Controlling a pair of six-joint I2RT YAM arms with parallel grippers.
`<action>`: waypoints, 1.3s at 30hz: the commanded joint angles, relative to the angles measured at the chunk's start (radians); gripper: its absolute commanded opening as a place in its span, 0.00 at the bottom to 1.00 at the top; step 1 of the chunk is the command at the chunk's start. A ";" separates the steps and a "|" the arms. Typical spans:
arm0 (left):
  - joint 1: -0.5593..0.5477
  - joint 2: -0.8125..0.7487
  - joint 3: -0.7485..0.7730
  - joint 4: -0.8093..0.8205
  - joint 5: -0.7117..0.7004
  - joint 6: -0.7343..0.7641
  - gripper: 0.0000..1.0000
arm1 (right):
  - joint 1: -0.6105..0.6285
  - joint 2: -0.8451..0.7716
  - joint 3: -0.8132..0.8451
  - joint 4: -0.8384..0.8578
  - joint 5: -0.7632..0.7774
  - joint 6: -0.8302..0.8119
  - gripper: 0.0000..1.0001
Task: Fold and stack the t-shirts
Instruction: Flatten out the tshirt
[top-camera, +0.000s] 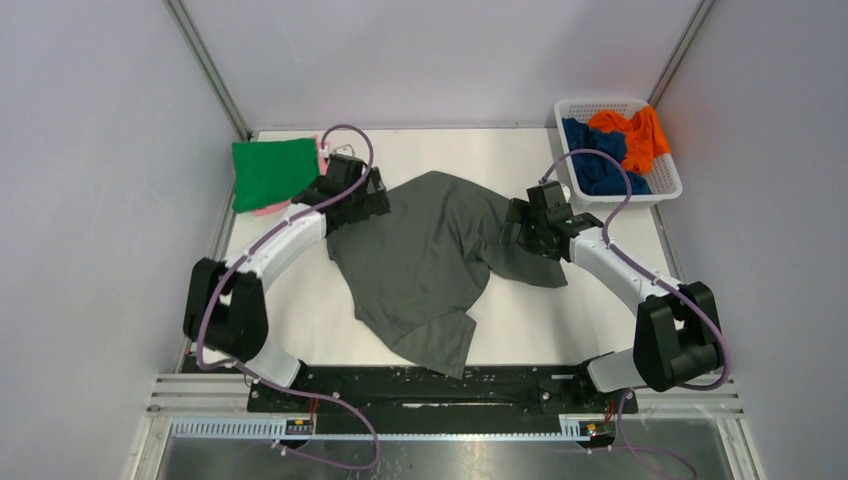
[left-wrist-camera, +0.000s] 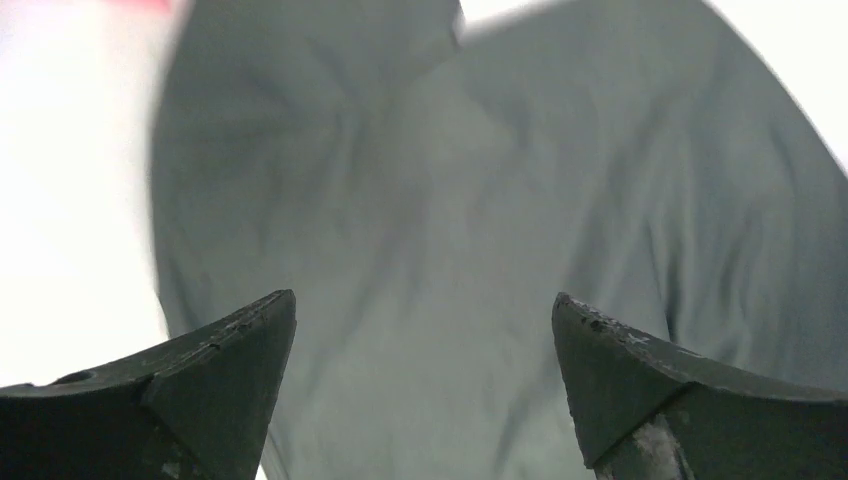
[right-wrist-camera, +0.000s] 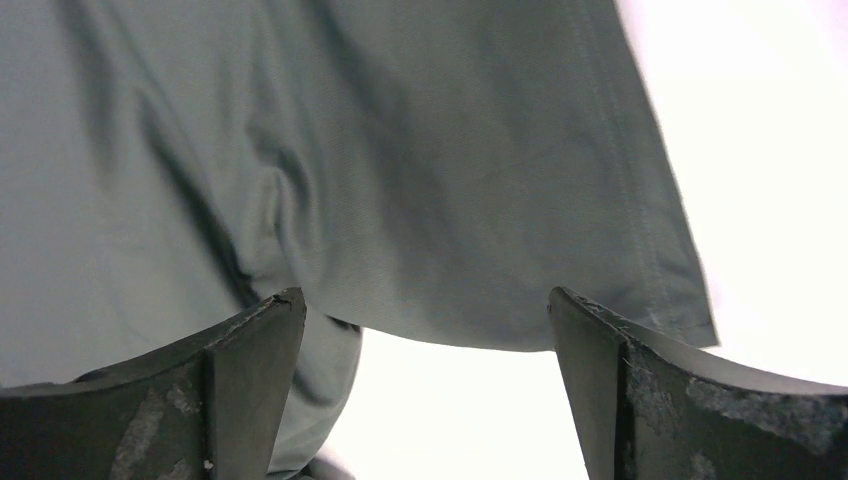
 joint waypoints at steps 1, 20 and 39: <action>-0.111 -0.191 -0.221 0.047 0.119 -0.087 0.99 | -0.003 -0.050 -0.097 0.122 -0.127 0.043 1.00; -0.006 0.256 -0.103 0.038 0.261 -0.163 0.99 | -0.001 0.161 -0.167 0.216 -0.189 0.108 0.99; 0.018 0.232 0.285 -0.100 0.253 -0.004 0.99 | 0.236 -0.184 -0.285 0.145 -0.085 0.186 1.00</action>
